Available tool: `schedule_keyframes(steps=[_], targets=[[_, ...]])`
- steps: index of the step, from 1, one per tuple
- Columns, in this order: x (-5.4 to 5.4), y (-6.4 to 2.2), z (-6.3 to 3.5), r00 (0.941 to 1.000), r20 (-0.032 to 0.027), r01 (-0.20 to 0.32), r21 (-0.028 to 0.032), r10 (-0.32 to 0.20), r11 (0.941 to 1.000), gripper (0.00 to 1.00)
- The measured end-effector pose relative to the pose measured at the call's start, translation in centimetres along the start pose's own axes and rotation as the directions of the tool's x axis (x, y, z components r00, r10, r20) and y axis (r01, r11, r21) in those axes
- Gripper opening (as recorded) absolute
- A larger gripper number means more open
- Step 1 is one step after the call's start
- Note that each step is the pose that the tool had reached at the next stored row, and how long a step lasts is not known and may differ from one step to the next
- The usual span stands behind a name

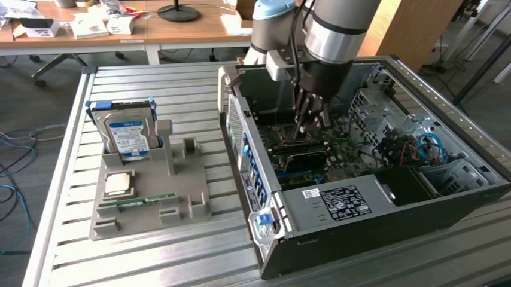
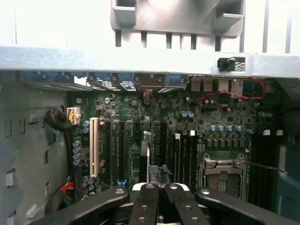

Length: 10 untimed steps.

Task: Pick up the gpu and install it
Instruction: 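Press down on the gpu until it lock into place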

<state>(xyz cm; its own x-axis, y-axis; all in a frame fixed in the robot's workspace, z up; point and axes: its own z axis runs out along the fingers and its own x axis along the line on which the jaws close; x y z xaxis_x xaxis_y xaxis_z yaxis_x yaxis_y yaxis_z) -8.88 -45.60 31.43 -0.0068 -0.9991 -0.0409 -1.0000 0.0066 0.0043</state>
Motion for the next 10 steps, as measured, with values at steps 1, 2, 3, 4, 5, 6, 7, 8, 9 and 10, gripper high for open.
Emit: schedule_keyframes(steps=[1, 2, 3, 4, 5, 6, 7, 8, 9, 10], targets=[[-0.01, 0.00, -0.16, 1.0000, -0.0001, 0.000, 0.0000, 0.000, 1.0000, 0.11], [-0.01, 0.00, -0.32, 1.0000, -0.0001, 0.000, 0.0000, 0.000, 1.0000, 0.11], [-0.02, 0.00, -0.46, 1.0000, -0.0001, 0.000, 0.0000, 0.000, 1.0000, 0.11], [-0.02, 0.00, -0.57, 1.0000, 0.0000, 0.000, 0.0000, 0.000, 1.0000, 0.11], [-0.03, 0.00, -0.67, 1.0000, -0.0001, 0.000, -0.0001, 0.000, 1.0000, 0.11], [-0.03, 0.00, -0.71, 1.0000, 0.0000, 0.000, 0.0000, 0.000, 1.0000, 0.11], [-0.03, 0.00, -0.72, 1.0000, 0.0003, 0.000, 0.0001, 0.000, 1.0000, 0.11], [-0.03, 0.00, -0.75, 1.0000, 0.0002, 0.000, 0.0001, 0.000, 1.0000, 0.11], [-0.03, 0.01, -0.81, 1.0000, -0.0002, 0.000, -0.0001, 0.000, 1.0000, 0.11], [-0.04, 0.00, -0.89, 1.0000, -0.0002, 0.000, -0.0001, 0.000, 1.0000, 0.11]])
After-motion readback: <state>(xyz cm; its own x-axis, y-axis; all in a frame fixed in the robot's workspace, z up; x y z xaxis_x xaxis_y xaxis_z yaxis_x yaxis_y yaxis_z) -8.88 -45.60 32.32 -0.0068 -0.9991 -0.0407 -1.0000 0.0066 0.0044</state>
